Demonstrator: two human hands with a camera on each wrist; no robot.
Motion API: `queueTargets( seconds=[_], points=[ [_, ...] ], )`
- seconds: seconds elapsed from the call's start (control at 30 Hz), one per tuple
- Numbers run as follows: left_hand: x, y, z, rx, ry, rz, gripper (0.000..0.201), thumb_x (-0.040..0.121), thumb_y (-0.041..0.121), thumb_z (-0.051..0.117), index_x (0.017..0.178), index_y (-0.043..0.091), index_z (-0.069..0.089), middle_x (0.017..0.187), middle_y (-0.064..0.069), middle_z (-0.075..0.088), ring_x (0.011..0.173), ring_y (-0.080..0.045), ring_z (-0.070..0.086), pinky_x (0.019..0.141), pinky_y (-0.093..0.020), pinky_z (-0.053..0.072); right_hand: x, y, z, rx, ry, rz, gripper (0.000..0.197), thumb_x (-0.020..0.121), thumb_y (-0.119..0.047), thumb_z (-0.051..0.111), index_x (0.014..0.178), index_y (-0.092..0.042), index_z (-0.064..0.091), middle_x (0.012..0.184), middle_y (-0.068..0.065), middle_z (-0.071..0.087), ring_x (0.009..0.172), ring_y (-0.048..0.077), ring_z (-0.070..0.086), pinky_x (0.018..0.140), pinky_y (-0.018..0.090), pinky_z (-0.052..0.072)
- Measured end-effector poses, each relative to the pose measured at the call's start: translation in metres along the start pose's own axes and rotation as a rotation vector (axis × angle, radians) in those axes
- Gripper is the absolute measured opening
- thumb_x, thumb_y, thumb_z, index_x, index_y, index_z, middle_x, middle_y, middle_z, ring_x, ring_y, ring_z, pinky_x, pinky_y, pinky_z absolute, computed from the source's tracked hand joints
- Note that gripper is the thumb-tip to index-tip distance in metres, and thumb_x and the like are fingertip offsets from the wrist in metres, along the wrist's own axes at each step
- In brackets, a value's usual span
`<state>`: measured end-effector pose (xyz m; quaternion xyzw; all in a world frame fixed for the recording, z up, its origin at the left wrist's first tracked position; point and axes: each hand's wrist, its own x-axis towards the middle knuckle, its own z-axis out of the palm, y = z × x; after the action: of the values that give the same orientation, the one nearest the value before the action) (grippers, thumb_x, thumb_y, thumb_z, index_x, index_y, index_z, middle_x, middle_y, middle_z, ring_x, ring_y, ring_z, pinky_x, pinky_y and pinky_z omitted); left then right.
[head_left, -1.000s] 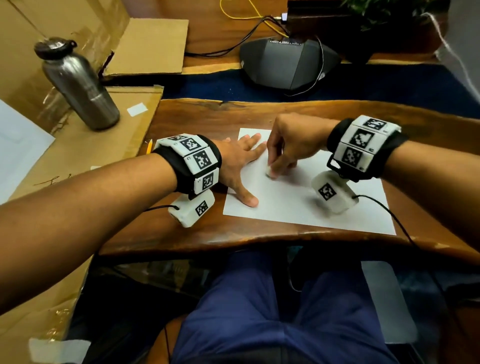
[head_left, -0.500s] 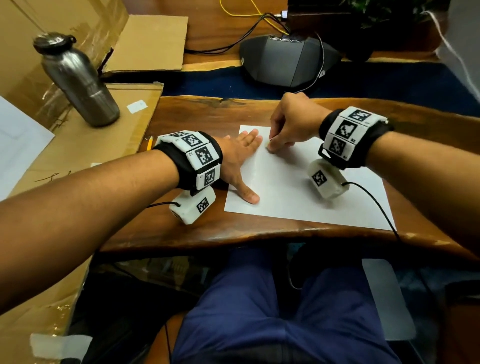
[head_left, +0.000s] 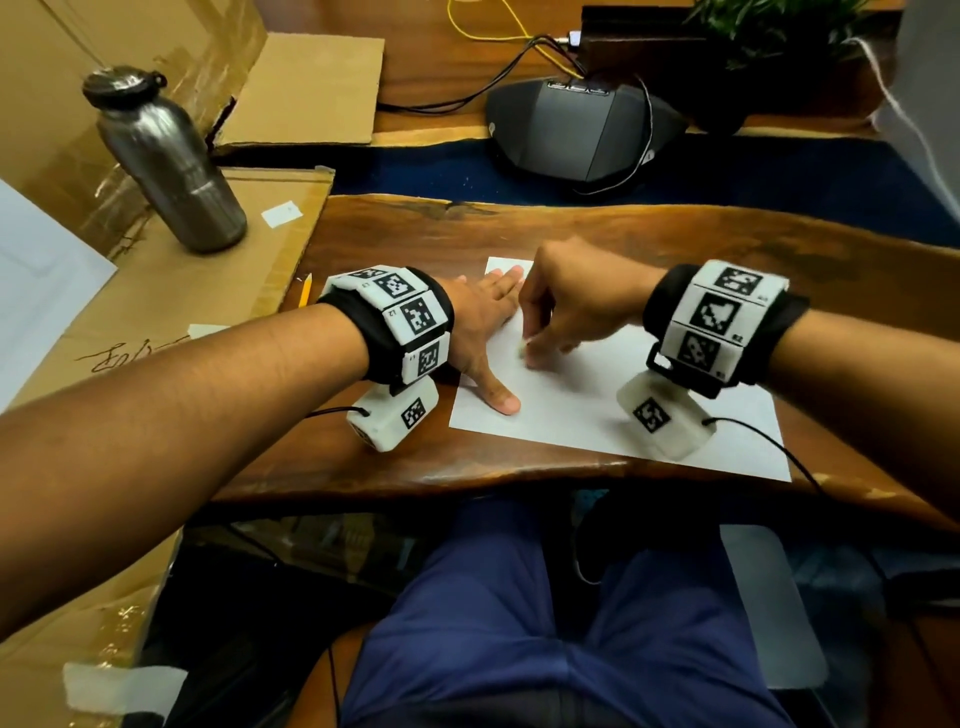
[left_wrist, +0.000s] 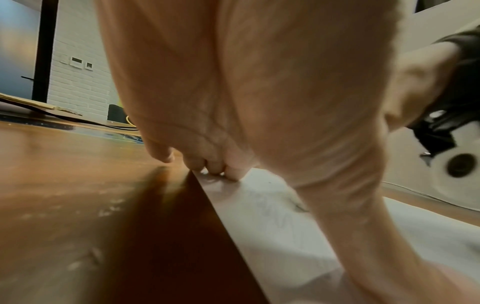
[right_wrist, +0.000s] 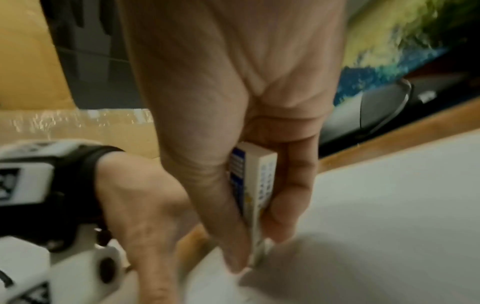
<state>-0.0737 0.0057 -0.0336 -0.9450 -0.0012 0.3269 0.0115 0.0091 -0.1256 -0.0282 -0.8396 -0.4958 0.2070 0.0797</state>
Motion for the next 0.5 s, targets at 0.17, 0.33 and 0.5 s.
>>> queueTargets(
  seconds=[0.17, 0.33, 0.5],
  points=[
    [0.006, -0.003, 0.003, 0.004, 0.000, 0.000, 0.142, 0.064, 0.076, 0.070, 0.152, 0.021, -0.027, 0.159, 0.001, -0.033, 0.149, -0.019, -0.020, 0.119, -0.040, -0.007, 0.019, 0.028, -0.020, 0.067, 0.152, 0.154, 0.020, 0.067, -0.031, 0.091, 0.072, -0.017, 0.078, 0.066, 0.002, 0.074, 0.055, 0.008, 0.066, 0.049, 0.005, 0.041],
    [0.006, -0.003, 0.004, 0.016, 0.009, 0.007, 0.140, 0.067, 0.075, 0.070, 0.152, 0.020, -0.026, 0.160, 0.001, -0.031, 0.150, -0.020, -0.019, 0.120, -0.041, -0.006, 0.003, 0.012, -0.004, 0.017, 0.075, 0.053, 0.017, 0.071, -0.027, 0.089, 0.071, -0.017, 0.076, 0.062, -0.003, 0.072, 0.052, 0.007, 0.066, 0.052, 0.015, 0.050],
    [0.009, -0.005, 0.004, 0.023, 0.004, 0.015, 0.143, 0.063, 0.078, 0.068, 0.152, 0.020, -0.028, 0.158, 0.000, -0.034, 0.149, -0.019, -0.020, 0.120, -0.042, -0.006, 0.006, 0.019, -0.012, 0.123, 0.036, 0.083, 0.019, 0.069, -0.029, 0.091, 0.077, -0.017, 0.080, 0.067, -0.003, 0.074, 0.049, -0.001, 0.062, 0.056, 0.013, 0.049]
  ],
)
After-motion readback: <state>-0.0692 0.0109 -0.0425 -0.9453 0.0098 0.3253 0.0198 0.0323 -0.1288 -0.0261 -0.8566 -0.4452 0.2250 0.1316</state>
